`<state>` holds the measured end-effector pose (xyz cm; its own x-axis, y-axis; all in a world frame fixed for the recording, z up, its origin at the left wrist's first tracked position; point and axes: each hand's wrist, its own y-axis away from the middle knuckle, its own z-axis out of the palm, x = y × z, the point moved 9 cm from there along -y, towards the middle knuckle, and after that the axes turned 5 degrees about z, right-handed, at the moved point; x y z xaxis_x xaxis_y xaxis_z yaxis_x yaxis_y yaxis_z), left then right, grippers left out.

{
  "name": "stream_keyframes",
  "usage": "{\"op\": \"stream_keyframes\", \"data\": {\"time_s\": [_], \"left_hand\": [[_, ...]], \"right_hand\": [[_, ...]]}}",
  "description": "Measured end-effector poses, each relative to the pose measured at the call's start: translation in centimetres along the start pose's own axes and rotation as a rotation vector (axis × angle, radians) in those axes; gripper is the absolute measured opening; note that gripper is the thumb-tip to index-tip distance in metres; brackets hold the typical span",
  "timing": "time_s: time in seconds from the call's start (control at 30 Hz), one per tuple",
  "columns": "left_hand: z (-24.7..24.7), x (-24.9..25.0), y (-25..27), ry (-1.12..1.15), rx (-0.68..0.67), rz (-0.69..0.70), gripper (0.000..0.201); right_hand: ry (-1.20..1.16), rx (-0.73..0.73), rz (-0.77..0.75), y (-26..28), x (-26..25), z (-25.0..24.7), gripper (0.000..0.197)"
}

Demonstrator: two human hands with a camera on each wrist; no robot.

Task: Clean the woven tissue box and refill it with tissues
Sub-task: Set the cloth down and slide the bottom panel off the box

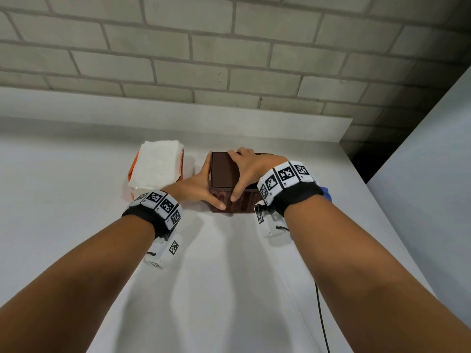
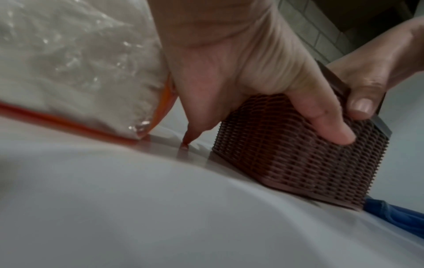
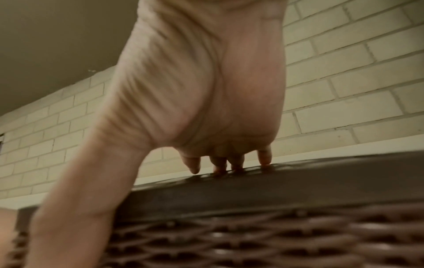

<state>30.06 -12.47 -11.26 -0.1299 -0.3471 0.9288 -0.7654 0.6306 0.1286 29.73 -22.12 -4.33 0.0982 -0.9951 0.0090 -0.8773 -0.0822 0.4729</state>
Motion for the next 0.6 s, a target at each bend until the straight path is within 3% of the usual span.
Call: {"op": "stream_keyframes", "data": {"time_s": [0.1,0.37,0.6], "left_hand": [[-0.06,0.86,-0.14,0.071,0.013,0.062,0.125],[-0.09,0.91,-0.23,0.129,-0.012,0.086,0.132],[-0.47,0.58,-0.54,0.038,0.005,0.071,0.138]], "right_hand": [[0.037,0.002,0.015,-0.14,0.13,-0.16,0.136],[0.105,-0.026,0.011,-0.52,-0.41,-0.34,0.138],[0.059,-0.007,-0.021,-0.57,-0.51,-0.58,0.132]]}}
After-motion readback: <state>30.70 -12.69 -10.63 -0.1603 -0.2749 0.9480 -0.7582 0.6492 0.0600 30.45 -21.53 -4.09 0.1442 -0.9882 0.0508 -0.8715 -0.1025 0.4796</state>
